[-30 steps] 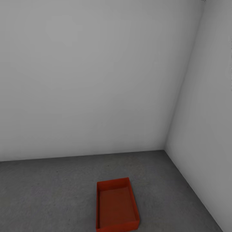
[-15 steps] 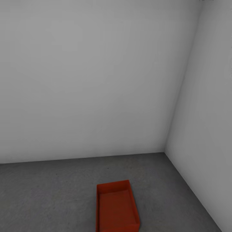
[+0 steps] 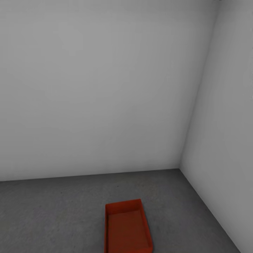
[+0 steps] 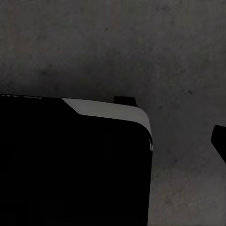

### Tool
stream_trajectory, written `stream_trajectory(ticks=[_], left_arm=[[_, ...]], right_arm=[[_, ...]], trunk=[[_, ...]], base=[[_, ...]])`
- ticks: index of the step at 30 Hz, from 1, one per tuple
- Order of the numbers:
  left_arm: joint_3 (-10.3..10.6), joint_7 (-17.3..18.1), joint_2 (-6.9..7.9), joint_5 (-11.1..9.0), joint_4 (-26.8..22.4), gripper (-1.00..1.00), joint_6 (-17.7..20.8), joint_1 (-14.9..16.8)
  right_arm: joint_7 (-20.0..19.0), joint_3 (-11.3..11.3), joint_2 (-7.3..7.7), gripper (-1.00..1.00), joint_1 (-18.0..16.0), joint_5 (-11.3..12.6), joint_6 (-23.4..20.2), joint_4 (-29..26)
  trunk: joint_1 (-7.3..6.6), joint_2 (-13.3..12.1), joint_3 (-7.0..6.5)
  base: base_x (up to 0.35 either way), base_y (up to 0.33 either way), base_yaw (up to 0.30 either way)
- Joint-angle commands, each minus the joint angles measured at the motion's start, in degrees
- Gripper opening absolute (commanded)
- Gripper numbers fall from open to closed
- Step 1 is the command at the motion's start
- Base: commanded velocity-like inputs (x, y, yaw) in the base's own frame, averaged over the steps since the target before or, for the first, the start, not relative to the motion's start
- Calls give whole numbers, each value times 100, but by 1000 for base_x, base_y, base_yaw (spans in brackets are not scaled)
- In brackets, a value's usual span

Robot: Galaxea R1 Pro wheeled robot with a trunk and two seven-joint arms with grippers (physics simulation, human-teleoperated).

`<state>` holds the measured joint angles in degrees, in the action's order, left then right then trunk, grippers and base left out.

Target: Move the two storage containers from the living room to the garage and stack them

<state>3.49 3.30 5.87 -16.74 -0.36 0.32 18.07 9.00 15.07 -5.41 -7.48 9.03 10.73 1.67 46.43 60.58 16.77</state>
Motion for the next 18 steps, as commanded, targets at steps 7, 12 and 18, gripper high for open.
stream_trajectory(ticks=[7, 12, 18], left_arm=[[39, 21, 2, -57, 1, 100, 4, 3], [39, 21, 2, -57, 1, 100, 3, 3], [38, 21, 2, -57, 1, 100, 3, 3]], right_arm=[[9, 49, -4, 100, -8, 56, 35, 18], [8, 49, -4, 100, -8, 56, 35, 18], [6, 49, -4, 100, -8, 60, 35, 18]], trunk=[[0, 4, -58], [0, 4, -104], [0, 4, -160]], base=[[0, 0, 0], [0, 0, 0], [0, 0, 0]])
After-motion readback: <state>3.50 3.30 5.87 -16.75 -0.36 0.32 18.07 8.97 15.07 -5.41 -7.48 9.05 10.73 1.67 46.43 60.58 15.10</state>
